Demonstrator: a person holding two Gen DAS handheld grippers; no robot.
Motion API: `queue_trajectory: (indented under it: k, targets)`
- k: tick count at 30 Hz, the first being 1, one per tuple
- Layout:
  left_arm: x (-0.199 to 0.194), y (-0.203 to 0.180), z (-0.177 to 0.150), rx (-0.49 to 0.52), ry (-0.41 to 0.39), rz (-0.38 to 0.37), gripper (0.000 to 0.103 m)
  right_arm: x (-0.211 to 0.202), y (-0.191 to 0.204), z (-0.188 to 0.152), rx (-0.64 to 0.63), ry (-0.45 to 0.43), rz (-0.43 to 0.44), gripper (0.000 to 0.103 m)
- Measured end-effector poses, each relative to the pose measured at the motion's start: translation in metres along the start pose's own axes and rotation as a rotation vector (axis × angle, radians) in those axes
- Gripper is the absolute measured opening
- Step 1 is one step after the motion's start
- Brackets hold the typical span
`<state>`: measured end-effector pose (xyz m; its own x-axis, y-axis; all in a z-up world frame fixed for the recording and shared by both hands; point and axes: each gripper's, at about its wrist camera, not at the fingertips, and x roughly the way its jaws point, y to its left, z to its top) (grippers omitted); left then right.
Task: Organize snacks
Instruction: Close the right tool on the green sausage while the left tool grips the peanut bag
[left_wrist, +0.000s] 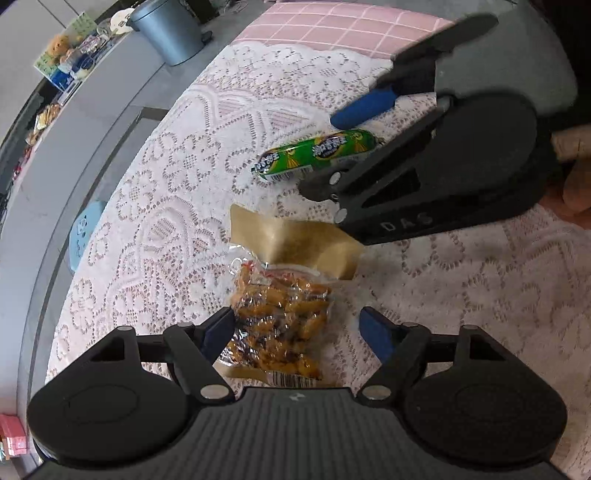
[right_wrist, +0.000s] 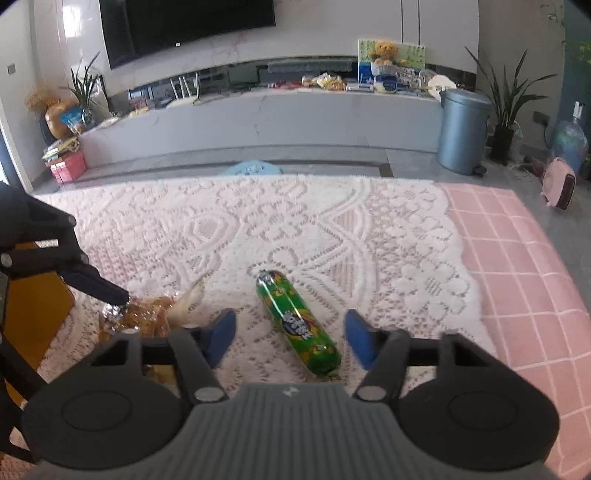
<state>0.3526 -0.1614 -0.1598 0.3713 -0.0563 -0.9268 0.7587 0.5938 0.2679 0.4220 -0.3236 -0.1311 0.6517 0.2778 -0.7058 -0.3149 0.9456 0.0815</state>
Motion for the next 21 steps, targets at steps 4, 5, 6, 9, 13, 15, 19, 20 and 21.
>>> queue_trajectory:
  k: [4,5,6,9,13,15,19,20,21]
  targets:
    - [0.003,0.006,0.0,-0.034,0.01,-0.016,0.091,0.008,0.003,-0.005,-0.017,0.007,-0.044,0.026]
    - [0.003,0.007,0.0,-0.037,0.011,-0.019,0.091,0.007,0.004,-0.006,-0.022,0.006,-0.054,0.02]
    - [0.004,0.008,0.001,-0.039,0.012,-0.025,0.092,0.005,0.003,-0.006,-0.01,0.012,-0.045,0.02]
    - [0.006,0.014,0.001,-0.055,0.016,-0.03,0.09,-0.008,0.001,-0.008,0.026,0.028,-0.037,0.02]
    - [0.005,0.017,0.001,-0.072,0.015,-0.038,0.088,-0.035,-0.001,-0.021,0.127,0.045,-0.008,0.02]
    - [0.005,0.017,0.001,-0.074,0.014,-0.036,0.085,-0.045,0.001,-0.03,0.174,0.064,0.009,0.02]
    - [0.001,0.012,-0.001,-0.063,0.001,-0.006,0.074,-0.059,0.01,-0.043,0.207,0.089,-0.015,0.02]
    - [0.0,0.01,-0.001,-0.059,-0.002,0.01,0.073,-0.063,0.012,-0.047,0.209,0.083,-0.021,0.02]
    - [0.0,0.007,-0.001,-0.058,0.0,0.018,0.072,-0.067,0.012,-0.051,0.214,0.076,-0.025,0.02]
